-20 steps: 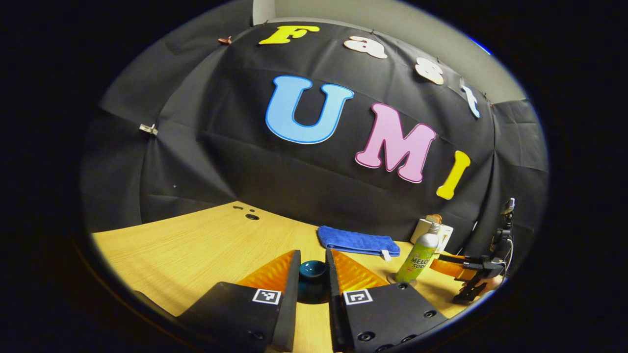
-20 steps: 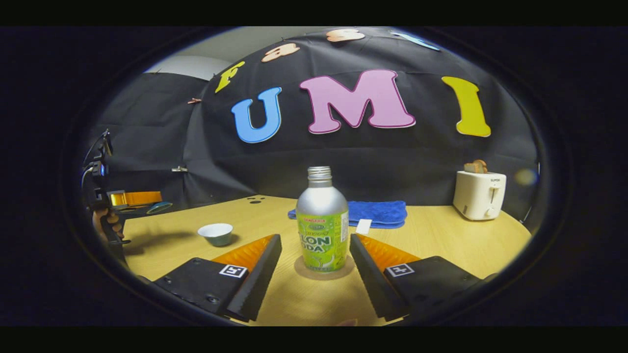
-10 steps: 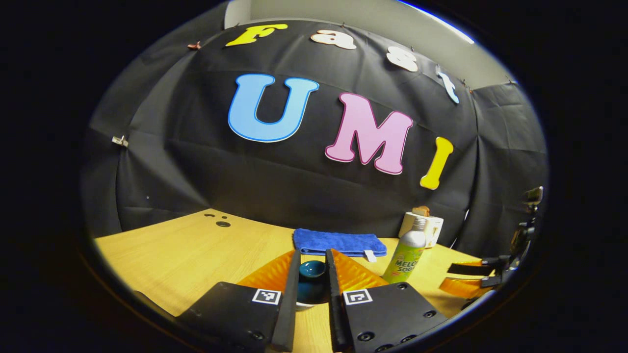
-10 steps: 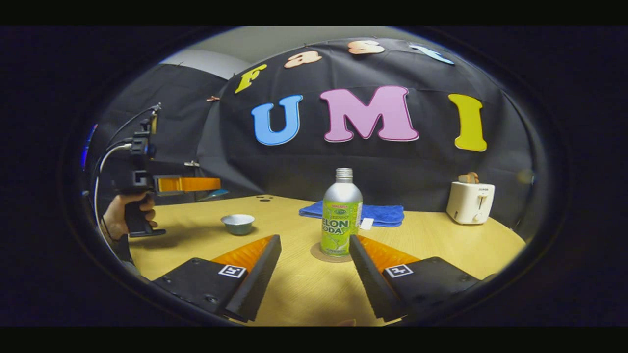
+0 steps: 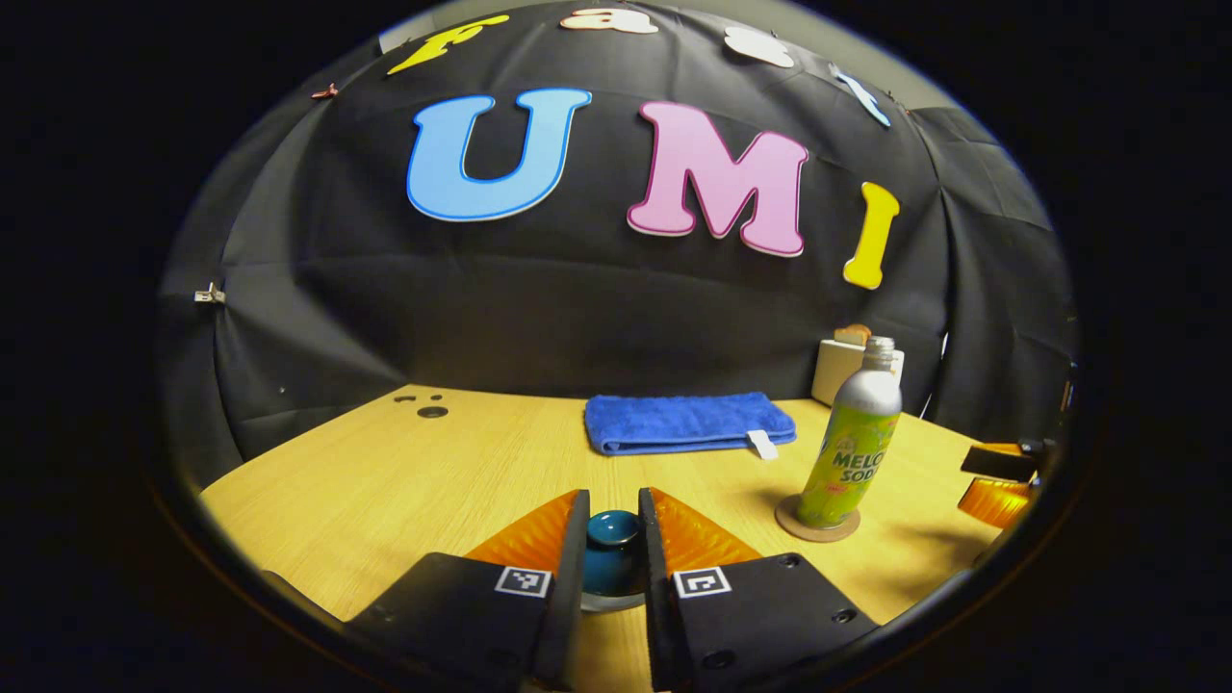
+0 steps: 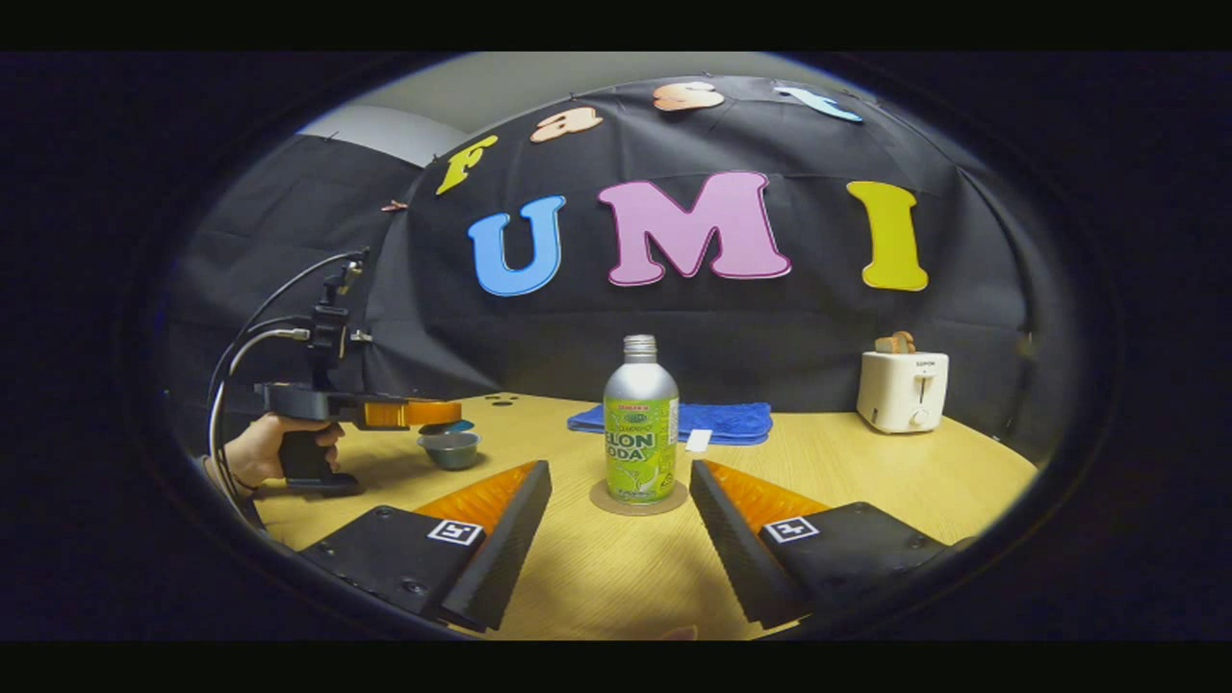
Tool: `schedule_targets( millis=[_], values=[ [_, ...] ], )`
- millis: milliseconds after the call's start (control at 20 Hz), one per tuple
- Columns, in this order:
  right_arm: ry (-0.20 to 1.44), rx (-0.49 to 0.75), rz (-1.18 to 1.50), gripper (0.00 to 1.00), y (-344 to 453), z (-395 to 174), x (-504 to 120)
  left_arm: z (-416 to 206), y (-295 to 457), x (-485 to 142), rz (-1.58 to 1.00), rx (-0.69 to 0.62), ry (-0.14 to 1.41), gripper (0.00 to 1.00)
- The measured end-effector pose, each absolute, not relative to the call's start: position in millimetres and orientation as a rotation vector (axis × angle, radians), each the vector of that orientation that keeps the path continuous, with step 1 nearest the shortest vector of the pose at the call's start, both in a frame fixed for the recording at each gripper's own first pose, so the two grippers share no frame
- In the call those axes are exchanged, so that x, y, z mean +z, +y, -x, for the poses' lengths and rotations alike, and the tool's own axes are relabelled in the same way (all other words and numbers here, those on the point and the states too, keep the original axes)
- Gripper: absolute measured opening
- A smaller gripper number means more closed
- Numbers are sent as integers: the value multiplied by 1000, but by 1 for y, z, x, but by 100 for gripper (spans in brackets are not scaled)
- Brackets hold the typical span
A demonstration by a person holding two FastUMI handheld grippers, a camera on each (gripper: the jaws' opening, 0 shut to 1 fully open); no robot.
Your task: Open the teacup lid with one hand, grasp the water bottle and pour water into the teacup with the other hand; after pouring, place the water bottle on the coaster and then close the teacup lid.
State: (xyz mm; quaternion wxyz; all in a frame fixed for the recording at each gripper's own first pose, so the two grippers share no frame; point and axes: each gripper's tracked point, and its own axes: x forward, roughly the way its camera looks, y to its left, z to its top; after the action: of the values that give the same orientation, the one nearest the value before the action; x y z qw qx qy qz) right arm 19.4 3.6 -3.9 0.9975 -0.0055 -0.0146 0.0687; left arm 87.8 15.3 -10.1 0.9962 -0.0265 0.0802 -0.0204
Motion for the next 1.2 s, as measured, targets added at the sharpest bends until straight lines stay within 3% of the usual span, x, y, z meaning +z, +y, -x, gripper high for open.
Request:
schedule_targets(
  millis=[400,450,550,900,1100,1200],
  values=[
    [-27,149,11,90,6,-19,-3,-94,19,-23,-7,-6,191,32],
    [-28,149,10,90,6,-18,-4,-95,18,-22,-10,-6,183,36],
    [-28,149,10,90,1,-17,6,-95,18,-23,-15,-6,184,32],
    [-27,151,10,90,3,-16,6,-93,18,-21,-39,14,168,38],
    [-27,151,10,90,3,-16,6,-89,18,-22,-51,17,175,49],
    [-27,151,10,90,2,-16,6,-82,19,-20,-40,35,164,64]
  ],
)
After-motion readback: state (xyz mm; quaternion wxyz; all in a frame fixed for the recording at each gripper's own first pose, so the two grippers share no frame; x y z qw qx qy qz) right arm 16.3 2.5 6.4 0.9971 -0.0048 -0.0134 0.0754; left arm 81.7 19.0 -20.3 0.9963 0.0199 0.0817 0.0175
